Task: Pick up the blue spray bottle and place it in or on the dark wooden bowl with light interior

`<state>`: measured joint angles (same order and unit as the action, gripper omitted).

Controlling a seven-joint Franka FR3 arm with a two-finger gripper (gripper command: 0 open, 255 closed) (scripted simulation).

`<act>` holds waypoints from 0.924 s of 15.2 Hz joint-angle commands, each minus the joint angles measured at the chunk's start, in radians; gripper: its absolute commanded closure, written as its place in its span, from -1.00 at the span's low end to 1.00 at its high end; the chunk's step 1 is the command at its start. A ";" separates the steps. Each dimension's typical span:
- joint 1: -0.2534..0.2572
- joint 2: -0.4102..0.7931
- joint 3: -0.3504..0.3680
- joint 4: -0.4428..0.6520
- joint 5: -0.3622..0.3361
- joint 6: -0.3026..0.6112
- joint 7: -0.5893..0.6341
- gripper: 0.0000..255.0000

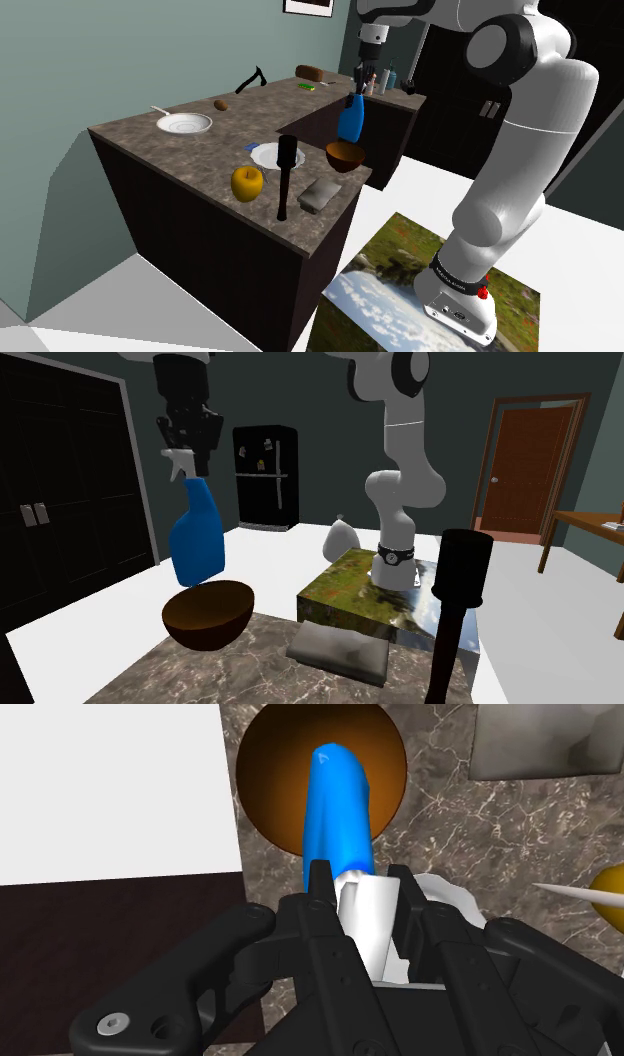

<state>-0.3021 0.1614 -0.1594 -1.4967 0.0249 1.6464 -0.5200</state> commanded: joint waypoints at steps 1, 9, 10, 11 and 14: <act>0.000 -0.007 -0.001 -0.037 -0.001 0.031 -0.002 1.00; 0.001 -0.013 0.000 -0.153 -0.001 0.142 -0.002 1.00; 0.001 -0.013 0.000 -0.153 -0.001 0.142 -0.002 1.00; 0.001 -0.013 0.000 -0.153 -0.001 0.142 -0.002 1.00; 0.001 -0.013 0.000 -0.153 -0.001 0.142 -0.002 1.00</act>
<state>-0.3006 0.1491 -0.1589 -1.6497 0.0235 1.7876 -0.5215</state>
